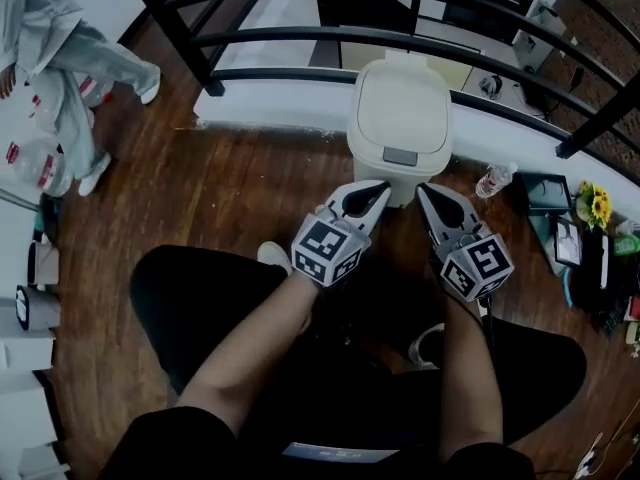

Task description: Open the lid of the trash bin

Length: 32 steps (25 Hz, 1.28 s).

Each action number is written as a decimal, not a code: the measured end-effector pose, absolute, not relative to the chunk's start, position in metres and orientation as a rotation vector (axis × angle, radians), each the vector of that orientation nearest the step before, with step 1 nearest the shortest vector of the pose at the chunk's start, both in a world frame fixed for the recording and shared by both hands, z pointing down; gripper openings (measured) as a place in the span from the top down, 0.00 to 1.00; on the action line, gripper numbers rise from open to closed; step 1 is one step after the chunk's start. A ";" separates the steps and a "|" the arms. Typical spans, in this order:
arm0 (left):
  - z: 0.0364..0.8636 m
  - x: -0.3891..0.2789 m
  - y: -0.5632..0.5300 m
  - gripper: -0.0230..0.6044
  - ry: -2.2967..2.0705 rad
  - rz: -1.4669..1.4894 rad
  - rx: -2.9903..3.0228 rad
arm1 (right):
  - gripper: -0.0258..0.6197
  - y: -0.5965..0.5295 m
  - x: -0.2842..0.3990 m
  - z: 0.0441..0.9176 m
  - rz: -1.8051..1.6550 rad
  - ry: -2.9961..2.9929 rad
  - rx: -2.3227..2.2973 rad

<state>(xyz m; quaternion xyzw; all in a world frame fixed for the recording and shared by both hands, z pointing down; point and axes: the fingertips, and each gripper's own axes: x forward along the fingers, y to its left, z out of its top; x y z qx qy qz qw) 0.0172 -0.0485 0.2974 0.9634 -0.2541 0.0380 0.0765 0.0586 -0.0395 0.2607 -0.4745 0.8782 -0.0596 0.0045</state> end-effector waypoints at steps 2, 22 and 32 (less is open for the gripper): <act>0.243 0.018 -0.037 0.90 -0.729 0.037 2.972 | 0.93 -0.029 0.052 0.217 -0.121 2.766 -1.429; 0.195 0.004 0.023 0.90 -0.546 -0.043 3.064 | 0.93 0.024 0.031 0.174 -0.036 2.791 -1.286; 0.204 0.004 0.011 0.90 -0.569 -0.002 3.071 | 0.93 0.008 0.029 0.188 -0.093 2.767 -1.300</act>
